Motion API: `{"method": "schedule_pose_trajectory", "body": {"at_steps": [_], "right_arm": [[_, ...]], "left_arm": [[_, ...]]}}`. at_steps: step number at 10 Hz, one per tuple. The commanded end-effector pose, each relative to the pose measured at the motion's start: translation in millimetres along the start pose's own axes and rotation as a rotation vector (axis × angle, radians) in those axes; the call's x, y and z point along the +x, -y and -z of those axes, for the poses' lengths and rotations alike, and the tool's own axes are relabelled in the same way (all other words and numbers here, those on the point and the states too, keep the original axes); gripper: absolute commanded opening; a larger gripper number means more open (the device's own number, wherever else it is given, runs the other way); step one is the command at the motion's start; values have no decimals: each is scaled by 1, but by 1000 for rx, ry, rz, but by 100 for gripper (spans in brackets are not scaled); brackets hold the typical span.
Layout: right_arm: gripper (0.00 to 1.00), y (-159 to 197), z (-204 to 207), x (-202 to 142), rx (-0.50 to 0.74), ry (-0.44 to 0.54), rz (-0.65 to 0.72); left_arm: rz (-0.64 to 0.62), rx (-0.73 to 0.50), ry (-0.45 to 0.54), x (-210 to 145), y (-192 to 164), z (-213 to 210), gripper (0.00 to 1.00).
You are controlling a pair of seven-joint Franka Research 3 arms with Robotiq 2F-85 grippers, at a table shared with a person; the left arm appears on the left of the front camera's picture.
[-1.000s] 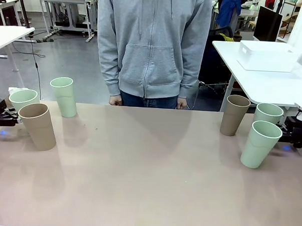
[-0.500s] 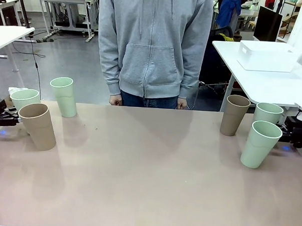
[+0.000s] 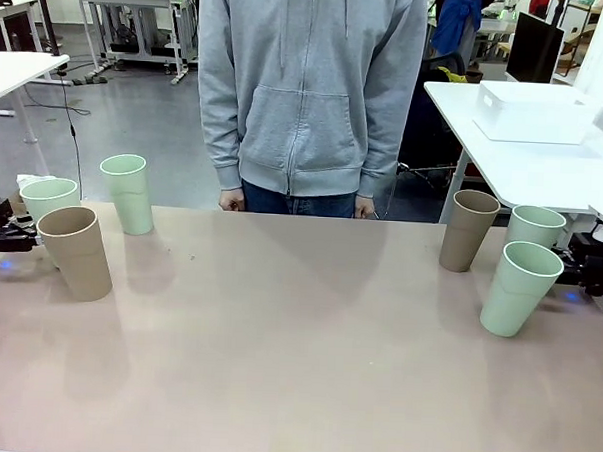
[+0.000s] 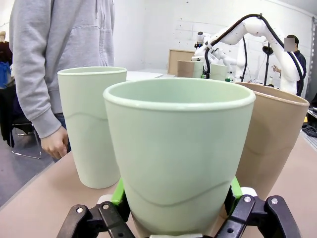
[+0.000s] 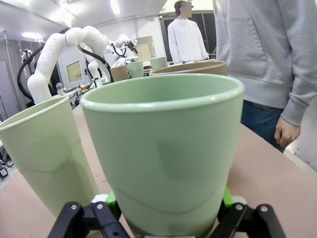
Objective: Stack the cups and store them in the basket.
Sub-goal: Pick up two Reusable plastic cups , one in each hand.
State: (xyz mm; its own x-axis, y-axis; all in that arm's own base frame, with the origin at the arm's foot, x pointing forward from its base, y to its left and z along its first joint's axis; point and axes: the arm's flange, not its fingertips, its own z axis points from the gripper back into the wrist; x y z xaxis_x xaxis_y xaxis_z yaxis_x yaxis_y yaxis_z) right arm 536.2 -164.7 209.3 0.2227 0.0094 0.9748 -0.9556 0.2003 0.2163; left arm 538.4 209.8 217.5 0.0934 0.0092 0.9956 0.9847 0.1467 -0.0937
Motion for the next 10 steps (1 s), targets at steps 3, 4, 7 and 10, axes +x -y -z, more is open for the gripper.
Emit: {"method": "schedule_pose_trajectory", "body": {"at_steps": [3, 4, 7, 10], "right_arm": [[85, -7, -16, 26, -35, 62, -87], [85, -13, -27, 45, -43, 89, -129], [85, -31, -47, 90, -81, 101, -178], [85, -54, -42, 150, -104, 62, -173]], "left_arm": [[28, 24, 23, 22, 1, -9, 86], [60, 43, 43, 46, 2, -17, 86], [72, 53, 82, 101, 15, -31, 86], [115, 59, 101, 182, 34, -31, 86]]}}
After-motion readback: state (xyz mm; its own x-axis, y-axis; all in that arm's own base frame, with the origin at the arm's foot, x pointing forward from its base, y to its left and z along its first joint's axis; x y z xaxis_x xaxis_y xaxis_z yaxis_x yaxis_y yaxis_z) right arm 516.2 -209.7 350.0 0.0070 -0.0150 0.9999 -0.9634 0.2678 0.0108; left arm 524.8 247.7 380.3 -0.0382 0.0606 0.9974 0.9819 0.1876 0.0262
